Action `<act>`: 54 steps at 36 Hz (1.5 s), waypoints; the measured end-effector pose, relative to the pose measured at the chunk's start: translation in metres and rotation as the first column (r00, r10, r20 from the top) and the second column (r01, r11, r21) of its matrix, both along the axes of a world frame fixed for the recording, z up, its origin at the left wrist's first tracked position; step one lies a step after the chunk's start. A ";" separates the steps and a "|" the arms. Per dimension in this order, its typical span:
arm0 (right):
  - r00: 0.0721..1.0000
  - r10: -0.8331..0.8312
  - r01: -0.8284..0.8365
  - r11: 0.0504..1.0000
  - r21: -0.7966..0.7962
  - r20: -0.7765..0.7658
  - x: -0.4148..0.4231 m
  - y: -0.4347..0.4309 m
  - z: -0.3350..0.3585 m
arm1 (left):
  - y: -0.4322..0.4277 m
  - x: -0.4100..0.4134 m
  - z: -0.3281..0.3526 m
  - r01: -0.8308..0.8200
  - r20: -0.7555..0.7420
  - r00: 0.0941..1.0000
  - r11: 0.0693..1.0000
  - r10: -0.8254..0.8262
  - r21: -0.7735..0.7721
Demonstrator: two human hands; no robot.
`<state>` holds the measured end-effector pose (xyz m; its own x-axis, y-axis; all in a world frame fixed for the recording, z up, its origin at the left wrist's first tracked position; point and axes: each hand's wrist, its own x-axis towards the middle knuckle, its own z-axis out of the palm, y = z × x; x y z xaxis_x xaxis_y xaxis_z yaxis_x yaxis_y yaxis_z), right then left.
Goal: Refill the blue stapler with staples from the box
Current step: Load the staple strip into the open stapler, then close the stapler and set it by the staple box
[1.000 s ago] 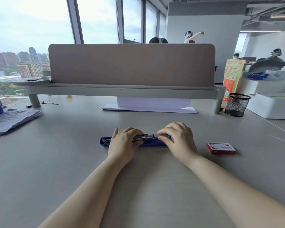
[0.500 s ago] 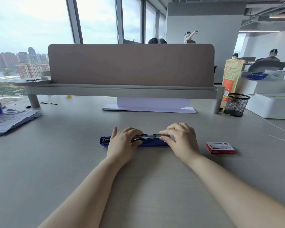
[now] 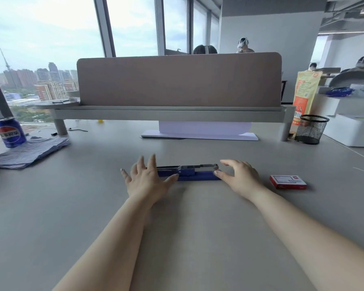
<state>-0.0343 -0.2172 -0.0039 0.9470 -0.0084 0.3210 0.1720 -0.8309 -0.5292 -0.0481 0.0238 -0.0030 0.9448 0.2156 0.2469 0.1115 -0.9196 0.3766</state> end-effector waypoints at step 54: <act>0.982 0.128 -0.099 0.974 -0.204 0.139 -0.026 0.000 0.004 | -0.069 -0.011 -0.007 0.475 0.073 0.866 0.859 -0.495 0.189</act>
<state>-0.0603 -0.2173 0.0004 0.8790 0.1733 0.4442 0.3363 -0.8858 -0.3198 -0.0592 -0.0452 -0.0096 0.8818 -0.3139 0.3520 -0.3993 -0.8941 0.2028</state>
